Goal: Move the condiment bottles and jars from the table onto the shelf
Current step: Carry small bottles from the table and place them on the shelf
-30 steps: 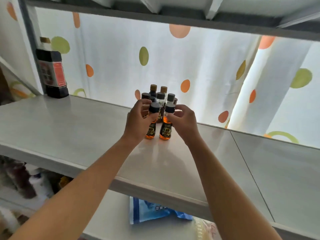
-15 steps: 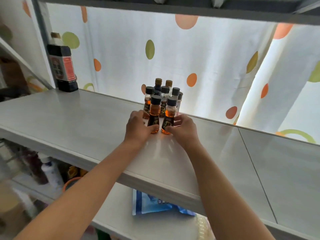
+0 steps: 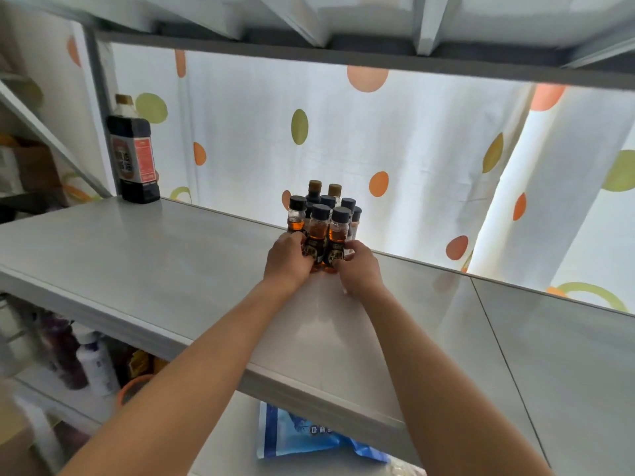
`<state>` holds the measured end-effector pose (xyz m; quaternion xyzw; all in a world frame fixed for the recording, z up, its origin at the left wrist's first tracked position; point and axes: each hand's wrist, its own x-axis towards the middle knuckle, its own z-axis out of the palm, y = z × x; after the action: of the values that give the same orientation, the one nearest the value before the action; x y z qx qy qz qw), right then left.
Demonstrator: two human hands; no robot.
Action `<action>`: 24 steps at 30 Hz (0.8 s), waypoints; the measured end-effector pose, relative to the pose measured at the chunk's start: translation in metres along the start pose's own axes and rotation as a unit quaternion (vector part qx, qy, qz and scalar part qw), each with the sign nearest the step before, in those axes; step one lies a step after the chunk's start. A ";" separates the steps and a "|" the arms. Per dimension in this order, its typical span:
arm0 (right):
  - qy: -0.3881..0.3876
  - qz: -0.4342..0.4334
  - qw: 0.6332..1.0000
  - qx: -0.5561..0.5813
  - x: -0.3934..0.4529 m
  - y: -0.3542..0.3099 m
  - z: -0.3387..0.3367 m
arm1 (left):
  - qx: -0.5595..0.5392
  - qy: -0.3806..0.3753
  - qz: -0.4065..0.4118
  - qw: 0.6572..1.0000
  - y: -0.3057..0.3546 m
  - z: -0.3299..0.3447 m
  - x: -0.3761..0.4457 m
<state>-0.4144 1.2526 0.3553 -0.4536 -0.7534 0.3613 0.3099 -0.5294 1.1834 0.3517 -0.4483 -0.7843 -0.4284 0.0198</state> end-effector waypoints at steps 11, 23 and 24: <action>0.050 -0.022 0.996 -0.075 0.012 0.004 0.012 | 0.012 0.066 0.002 0.998 -0.005 0.015 0.015; 0.082 -0.021 0.993 -0.078 0.027 0.013 0.020 | -0.021 0.112 0.014 0.993 -0.020 0.029 0.022; 0.081 -0.020 0.993 -0.079 0.026 0.013 0.020 | -0.025 0.112 0.012 0.993 -0.020 0.029 0.022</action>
<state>-0.4352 1.2754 0.3373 -0.4893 -0.7608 0.2563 0.3406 -0.5470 1.2142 0.3294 -0.4066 -0.7609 -0.4954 0.1015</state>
